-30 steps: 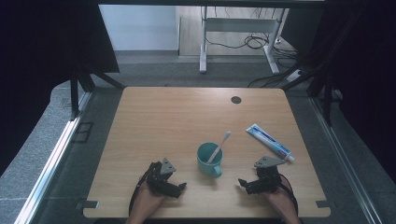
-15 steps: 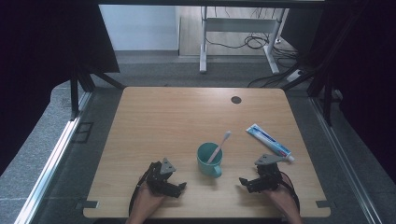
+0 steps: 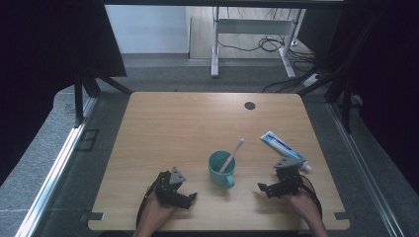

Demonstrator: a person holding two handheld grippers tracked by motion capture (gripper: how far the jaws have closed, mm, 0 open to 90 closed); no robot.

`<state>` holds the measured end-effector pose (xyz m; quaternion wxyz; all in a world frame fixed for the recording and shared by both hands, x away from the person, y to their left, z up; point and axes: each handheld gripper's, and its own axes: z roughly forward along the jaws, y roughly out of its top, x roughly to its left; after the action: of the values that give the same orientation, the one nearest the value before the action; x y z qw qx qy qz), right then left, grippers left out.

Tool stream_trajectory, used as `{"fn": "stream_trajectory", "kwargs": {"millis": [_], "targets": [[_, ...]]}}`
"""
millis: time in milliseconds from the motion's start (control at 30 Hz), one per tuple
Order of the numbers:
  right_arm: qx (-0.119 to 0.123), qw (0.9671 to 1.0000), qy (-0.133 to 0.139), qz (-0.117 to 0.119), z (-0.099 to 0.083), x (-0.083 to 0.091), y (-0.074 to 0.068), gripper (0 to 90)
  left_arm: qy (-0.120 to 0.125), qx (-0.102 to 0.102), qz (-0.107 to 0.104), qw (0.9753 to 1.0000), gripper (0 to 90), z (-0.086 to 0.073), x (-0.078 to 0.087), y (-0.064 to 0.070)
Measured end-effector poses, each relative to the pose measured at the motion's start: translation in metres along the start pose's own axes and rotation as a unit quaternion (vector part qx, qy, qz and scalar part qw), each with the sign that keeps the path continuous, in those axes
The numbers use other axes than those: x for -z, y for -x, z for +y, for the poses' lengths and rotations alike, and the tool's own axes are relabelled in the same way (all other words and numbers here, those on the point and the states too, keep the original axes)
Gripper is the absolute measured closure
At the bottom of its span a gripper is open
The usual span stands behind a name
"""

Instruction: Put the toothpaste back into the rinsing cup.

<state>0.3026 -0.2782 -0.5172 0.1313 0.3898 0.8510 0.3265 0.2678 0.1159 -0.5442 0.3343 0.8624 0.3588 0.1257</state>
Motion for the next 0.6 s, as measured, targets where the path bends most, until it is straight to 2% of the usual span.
{"fn": "stream_trajectory", "kwargs": {"millis": [367, 600], "targets": [[-0.015, 0.9997, -0.019, -0.001, 0.008, 0.002, 0.013, 0.0, 0.0, 0.0, 0.0, 1.0, 2.6, 0.0, 0.0, 0.0], [-0.032, 0.9986, -0.041, -0.005, 0.011, 0.006, 0.025, 0.0, 0.0, 0.001, 0.0, 1.0, 2.6, 0.0, 0.0, 0.0]]}}
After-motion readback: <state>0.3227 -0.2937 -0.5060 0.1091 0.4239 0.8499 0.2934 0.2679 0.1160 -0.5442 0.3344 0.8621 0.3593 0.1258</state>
